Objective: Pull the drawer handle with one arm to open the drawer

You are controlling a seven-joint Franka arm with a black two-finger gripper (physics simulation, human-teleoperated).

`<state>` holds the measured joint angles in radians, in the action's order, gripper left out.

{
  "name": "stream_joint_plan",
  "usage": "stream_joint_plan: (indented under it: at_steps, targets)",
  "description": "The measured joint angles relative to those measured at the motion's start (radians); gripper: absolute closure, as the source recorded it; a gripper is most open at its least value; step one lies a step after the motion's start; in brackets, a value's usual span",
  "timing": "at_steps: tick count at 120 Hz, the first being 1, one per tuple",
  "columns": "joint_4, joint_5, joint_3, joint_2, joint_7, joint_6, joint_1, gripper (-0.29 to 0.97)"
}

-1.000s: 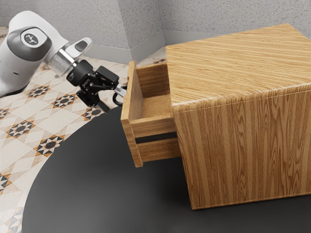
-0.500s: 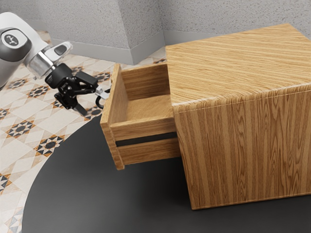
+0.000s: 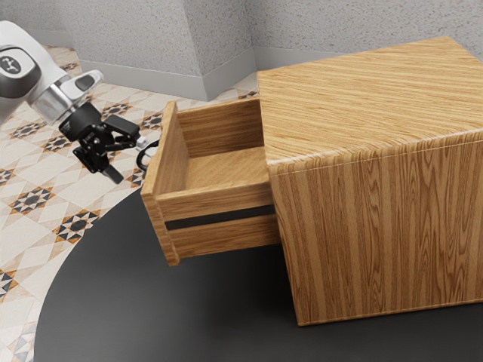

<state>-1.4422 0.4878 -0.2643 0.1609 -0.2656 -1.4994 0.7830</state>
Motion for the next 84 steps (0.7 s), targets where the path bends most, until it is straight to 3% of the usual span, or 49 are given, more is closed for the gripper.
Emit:
stream_joint_plan:
  at_steps: [24,53,72,84]
  targets:
    - [0.001,-0.049,-0.056,-0.003,-0.006,0.006,0.056,0.03]
    - [0.003,-0.098,-0.06,-0.022,-0.012,0.027,0.084,0.03]
    - [0.015,-0.099,-0.044,-0.048,-0.018,0.041,0.081,0.02]
    - [0.13,-0.074,-0.016,-0.083,-0.019,0.085,0.083,0.01]
